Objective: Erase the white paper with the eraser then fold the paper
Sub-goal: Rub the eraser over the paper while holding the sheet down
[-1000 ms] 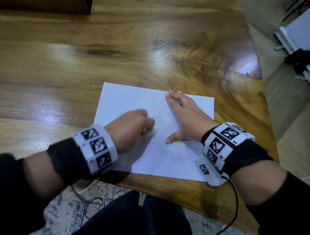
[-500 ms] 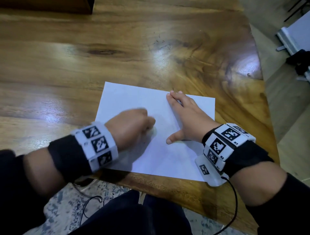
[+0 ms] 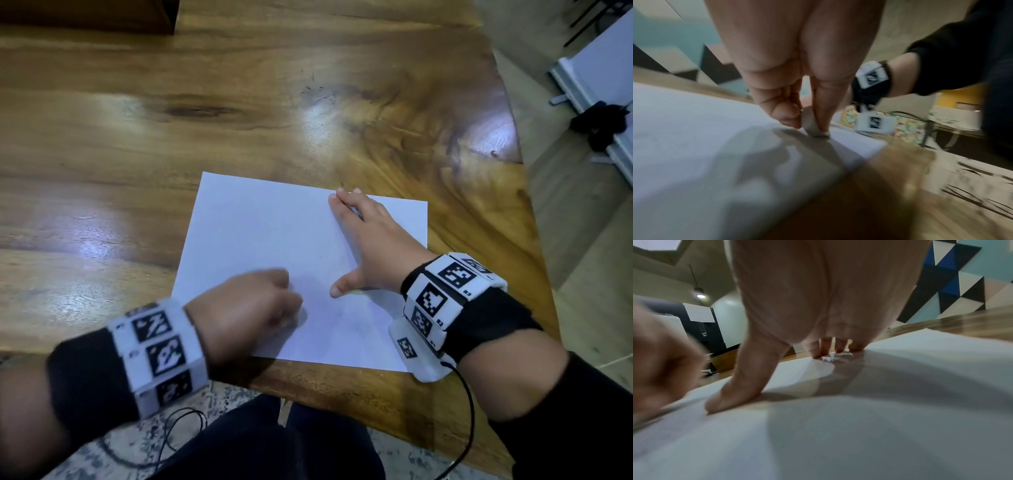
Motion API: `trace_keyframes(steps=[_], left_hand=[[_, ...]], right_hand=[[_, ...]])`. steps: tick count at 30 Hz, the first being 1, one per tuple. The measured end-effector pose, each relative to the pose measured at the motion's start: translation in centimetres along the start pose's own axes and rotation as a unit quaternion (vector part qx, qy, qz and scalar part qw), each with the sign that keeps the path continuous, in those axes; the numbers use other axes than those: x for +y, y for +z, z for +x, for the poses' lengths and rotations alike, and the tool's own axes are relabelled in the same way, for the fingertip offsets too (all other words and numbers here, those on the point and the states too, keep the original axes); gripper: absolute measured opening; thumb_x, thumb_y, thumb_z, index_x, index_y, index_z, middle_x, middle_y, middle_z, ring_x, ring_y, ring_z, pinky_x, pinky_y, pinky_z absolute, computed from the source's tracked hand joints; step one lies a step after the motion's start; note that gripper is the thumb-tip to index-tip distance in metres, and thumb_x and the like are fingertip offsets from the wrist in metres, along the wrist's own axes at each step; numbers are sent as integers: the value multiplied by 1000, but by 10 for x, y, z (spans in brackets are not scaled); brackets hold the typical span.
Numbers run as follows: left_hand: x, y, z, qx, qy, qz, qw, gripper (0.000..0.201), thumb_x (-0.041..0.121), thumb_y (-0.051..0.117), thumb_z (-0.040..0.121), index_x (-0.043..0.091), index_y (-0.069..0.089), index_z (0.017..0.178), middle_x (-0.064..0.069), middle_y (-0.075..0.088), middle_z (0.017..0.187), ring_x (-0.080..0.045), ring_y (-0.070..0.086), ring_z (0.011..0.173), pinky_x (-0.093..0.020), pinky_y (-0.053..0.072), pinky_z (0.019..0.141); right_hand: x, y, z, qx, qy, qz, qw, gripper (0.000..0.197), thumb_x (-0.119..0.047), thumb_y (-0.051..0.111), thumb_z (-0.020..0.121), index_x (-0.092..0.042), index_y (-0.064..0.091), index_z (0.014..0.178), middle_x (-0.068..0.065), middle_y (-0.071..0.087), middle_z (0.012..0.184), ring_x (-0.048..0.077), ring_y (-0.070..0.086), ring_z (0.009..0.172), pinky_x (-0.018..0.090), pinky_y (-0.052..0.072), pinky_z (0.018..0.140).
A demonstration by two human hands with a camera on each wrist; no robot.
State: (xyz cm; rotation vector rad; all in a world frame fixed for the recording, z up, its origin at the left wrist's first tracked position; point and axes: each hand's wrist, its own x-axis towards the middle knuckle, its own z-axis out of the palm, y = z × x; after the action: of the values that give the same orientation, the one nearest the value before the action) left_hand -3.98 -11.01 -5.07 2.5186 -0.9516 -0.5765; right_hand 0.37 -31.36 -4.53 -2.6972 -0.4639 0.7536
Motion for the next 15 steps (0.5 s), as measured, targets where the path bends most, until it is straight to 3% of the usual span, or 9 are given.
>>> trace_keyframes(steps=[1,4,9,12,15], left_hand=[[-1,4,-6,-4,9,37,999,15,28,52,80,18,55,69,4,47,66,-19,53,62,-24,39,57],[0,-2,2,1,15,-34,999,14,27,59,78,19,60,65,4,48,68,-23,57,61,-24,39,55],[-3,-22,39,64,-47,-48,996,8,17,59,79,12,64,78,-9,55,81,-32,57,75,-35,47,67],[13,-7,15,0,-3,-70,998,9,22,57,75,17,60,68,0,44,73,-31,57,67,-34,46,60],[27,4,-8,-82,19,-99,992,11,24,53,75,19,62,71,3,43,77,-28,57,66,-35,50,61]], right_hand=[[0,0,0,0,-1,-1,1000,130,-48,83,59,-16,-4,151,-6,-8,158,11,-12,144,16,-4,107],[0,0,0,0,-2,-7,1000,131,-49,83,59,-15,-4,151,-5,-8,158,12,-12,144,17,-4,109],[-1,0,1,-2,-4,-8,1000,131,-50,83,59,-15,-4,151,-4,-7,158,12,-12,144,17,-3,109],[0,0,1,-1,-2,0,1000,131,-48,83,59,-15,-3,151,-4,-7,158,12,-12,144,17,-3,109],[0,0,0,2,-4,-2,1000,130,-49,83,59,-15,-3,151,-4,-6,158,12,-12,144,17,-3,109]])
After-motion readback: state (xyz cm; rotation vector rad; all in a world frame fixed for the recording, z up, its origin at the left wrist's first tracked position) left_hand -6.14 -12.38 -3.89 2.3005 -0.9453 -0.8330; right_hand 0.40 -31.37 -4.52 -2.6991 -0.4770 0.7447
